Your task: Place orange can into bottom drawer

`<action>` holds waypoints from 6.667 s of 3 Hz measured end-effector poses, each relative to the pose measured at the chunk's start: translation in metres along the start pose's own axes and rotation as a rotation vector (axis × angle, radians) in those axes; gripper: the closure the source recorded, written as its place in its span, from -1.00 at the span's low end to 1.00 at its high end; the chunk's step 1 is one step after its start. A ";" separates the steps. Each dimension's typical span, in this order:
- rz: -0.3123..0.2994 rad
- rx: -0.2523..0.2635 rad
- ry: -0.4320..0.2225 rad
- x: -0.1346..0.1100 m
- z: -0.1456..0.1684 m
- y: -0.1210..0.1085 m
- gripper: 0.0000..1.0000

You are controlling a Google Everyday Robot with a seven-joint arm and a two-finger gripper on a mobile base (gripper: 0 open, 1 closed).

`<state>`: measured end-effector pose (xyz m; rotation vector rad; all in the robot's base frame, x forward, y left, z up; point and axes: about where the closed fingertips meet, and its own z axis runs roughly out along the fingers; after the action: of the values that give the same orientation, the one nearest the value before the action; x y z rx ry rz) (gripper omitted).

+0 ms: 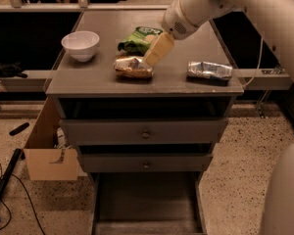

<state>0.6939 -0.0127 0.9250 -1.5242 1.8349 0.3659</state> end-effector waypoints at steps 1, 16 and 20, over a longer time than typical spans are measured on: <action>0.004 -0.043 0.016 0.007 0.018 0.010 -1.00; 0.250 -0.080 -0.071 0.088 -0.039 0.158 1.00; 0.371 -0.012 -0.243 0.097 -0.011 0.233 1.00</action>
Offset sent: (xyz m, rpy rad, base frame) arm -0.0002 0.0298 -0.0721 -0.0319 0.1410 0.0763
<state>0.4658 -0.0296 0.8170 -1.0863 1.9145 0.7047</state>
